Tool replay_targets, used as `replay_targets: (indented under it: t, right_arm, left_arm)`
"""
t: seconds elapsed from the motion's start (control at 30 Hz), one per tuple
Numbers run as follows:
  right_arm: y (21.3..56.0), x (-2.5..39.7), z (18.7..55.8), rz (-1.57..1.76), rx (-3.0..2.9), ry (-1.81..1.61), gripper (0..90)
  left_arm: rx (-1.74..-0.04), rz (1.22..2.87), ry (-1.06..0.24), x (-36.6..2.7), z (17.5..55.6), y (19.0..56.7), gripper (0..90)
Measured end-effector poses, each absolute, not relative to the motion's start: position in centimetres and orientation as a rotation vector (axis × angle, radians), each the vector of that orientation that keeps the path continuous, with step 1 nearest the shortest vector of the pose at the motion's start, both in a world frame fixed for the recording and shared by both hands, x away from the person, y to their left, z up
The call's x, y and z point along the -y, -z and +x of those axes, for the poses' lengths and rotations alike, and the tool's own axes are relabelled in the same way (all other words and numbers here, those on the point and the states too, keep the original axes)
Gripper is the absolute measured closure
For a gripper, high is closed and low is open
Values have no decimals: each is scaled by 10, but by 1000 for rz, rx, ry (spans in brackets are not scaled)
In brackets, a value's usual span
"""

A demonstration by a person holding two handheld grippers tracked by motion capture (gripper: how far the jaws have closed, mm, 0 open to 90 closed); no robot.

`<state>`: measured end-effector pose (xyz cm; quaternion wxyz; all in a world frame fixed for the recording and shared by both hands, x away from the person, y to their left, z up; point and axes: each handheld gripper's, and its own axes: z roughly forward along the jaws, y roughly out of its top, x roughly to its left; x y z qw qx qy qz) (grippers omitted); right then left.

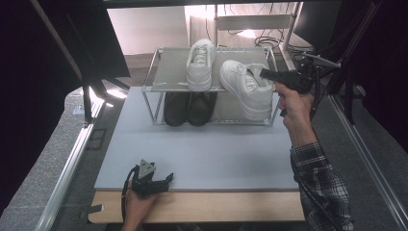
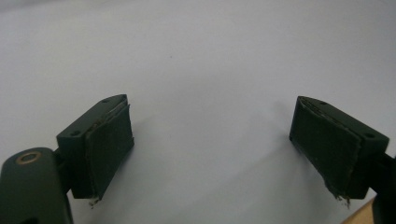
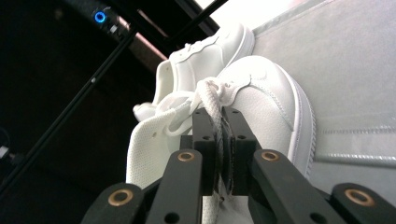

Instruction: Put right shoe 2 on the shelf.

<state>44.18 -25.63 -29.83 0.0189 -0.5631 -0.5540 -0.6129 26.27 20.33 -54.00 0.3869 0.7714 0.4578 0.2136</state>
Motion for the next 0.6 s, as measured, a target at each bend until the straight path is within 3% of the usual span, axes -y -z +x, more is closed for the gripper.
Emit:
replay_targets:
  t: [0.6]
  right_arm:
    - [306,231,476,-1900,1628,1952,851]
  left_arm:
    - [-1166,1965,-544,-203,263,540,127]
